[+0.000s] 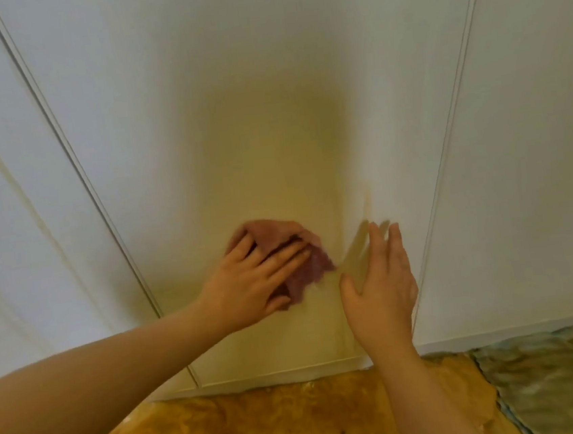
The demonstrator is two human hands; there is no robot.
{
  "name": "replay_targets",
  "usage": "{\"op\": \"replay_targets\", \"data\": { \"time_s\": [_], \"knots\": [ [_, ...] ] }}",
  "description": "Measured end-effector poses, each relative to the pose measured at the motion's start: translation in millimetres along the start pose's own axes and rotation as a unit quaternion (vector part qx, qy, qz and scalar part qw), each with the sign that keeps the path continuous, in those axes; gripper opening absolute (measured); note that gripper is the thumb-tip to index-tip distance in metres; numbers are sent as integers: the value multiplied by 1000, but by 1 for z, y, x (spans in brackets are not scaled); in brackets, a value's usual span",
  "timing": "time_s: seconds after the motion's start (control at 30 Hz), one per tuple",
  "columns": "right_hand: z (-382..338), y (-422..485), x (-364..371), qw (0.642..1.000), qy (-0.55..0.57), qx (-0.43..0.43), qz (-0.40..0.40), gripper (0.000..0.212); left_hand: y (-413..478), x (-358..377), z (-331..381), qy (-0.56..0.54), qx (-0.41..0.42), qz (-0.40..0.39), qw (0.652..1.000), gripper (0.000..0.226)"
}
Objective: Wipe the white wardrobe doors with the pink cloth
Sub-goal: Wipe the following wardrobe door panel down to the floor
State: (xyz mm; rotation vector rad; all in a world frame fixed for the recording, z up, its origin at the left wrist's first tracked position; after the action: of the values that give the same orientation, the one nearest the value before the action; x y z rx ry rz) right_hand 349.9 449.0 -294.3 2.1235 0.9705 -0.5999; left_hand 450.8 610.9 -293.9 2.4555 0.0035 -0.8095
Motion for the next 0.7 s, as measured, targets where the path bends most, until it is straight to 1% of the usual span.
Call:
{"op": "replay_targets", "data": {
  "time_s": [0.03, 0.07, 0.2, 0.23, 0.27, 0.3, 0.33, 0.37, 0.4, 0.43, 0.47, 0.5, 0.53, 0.57, 0.63, 0.67, 0.7],
  "knots": [
    [1, 3, -4, 1000, -2, -9, -8, 75, 1, -4, -2, 3, 5, -3, 1000, 65],
    [0, 6, -8, 1000, 1, -9, -9, 76, 9, -11, -11, 11, -7, 14, 1000, 65],
    [-10, 14, -21, 999, 32, 3, 8, 77, 56, -46, -58, 44, -147, 68, 986, 64],
    [-13, 15, -23, 999, 36, 2, 8, 78, 60, -47, -58, 38, -170, 77, 982, 65],
    [-16, 15, -25, 999, 37, 2, 7, 78, 58, -44, -51, 25, -167, 71, 983, 66],
    [-18, 14, -28, 999, 36, 3, 4, 78, 50, -37, -38, 15, -131, 46, 990, 66],
    [-20, 12, -30, 999, 33, 3, 0, 79, 36, -27, -24, 14, -64, 20, 998, 65],
    [-20, 11, -35, 1000, 28, 3, -3, 79, 24, -20, -12, 17, 22, -17, 999, 63],
    [-20, 9, -36, 1000, 23, 5, -10, 79, 10, -15, -10, 20, 101, -58, 993, 61],
    [-19, 7, -40, 1000, 15, 4, -11, 79, 8, -15, -17, 36, 159, -77, 984, 60],
    [-19, 5, -44, 1000, 8, 0, -9, 79, 13, -18, -29, 58, 191, -75, 977, 60],
    [-17, 3, -48, 1000, 4, -2, -8, 78, 25, -24, -42, 83, 194, -47, 976, 61],
    [-15, 1, -50, 1000, 7, -1, -4, 78, 41, -33, -58, 98, 164, -30, 981, 62],
    [-14, -1, -52, 1000, 16, 3, 3, 78, 59, -45, -74, 106, 106, -11, 989, 63],
    [-11, -2, -56, 999, 34, 13, 22, 79, 88, -67, -91, 95, -39, 42, 994, 61],
    [-10, -2, -57, 999, 41, 20, 27, 79, 91, -68, -88, 82, -85, 70, 990, 60],
    [-11, -3, -58, 998, 49, 27, 33, 80, 88, -65, -79, 71, -103, 80, 989, 61]
  ]
}}
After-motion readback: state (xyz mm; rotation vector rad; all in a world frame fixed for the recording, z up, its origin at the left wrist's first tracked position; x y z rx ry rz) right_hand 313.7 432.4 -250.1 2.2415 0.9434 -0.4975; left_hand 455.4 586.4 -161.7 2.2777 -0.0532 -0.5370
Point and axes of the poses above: each hand's wrist, its own y-axis towards the middle knuckle, its own x-axis out of the palm, z = x × y, the point moved 2 cm from there along y, towards the middle knuckle, and after that the axes turned 3 degrees about -y, right-handed, at the moved point
